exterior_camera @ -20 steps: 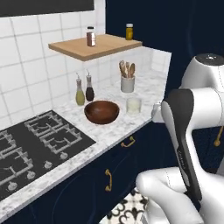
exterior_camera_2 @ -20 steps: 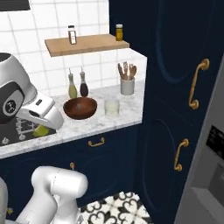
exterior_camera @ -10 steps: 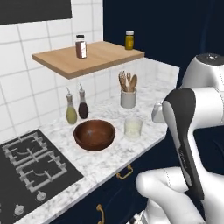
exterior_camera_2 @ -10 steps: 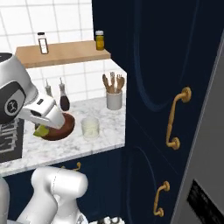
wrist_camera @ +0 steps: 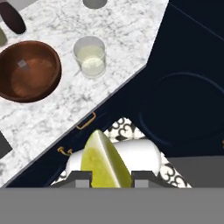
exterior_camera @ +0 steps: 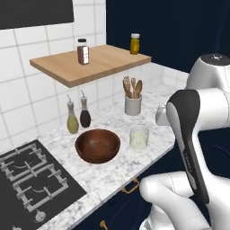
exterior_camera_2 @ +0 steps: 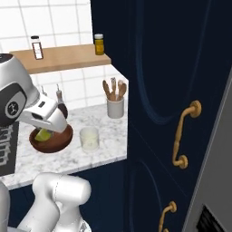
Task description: Grab a lemon wedge from the fridge and one ice cube from the ice bowl, and put them in the glass of lemonade.
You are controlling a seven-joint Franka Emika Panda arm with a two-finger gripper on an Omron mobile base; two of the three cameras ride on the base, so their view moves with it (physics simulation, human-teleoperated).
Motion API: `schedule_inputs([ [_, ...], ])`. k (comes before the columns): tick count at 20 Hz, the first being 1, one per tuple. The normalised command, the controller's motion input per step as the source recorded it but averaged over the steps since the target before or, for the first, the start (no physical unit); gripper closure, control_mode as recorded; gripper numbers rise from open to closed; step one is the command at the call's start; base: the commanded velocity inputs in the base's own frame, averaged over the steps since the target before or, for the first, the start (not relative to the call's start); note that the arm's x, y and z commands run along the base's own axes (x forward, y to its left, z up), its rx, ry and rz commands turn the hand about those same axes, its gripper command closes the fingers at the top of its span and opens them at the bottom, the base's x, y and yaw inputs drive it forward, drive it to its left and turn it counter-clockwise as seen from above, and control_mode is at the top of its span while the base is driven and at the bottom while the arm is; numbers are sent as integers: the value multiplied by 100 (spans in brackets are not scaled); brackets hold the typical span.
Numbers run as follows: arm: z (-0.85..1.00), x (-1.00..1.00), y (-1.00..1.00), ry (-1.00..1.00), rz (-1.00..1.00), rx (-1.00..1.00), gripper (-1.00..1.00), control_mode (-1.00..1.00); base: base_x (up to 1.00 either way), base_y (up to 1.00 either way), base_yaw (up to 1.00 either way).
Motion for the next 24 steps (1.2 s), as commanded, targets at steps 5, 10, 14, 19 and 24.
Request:
schedule_inputs([
  [5, 0, 0, 0, 0, 0, 0, 100, 100, 0, 0, 0],
  [10, -20, 36, 0, 0, 0, 0, 100, -100, 1, 0, 0],
  [14, -62, 100, 0, 3, 5, 7, 100, -100, 0, 0, 0],
  [19, -35, 81, 0, 0, 3, 2, 100, -100, 0, 0, 0],
  [24, -17, 79, 0, 0, 0, 0, 100, -100, 0, 0, 0],
])
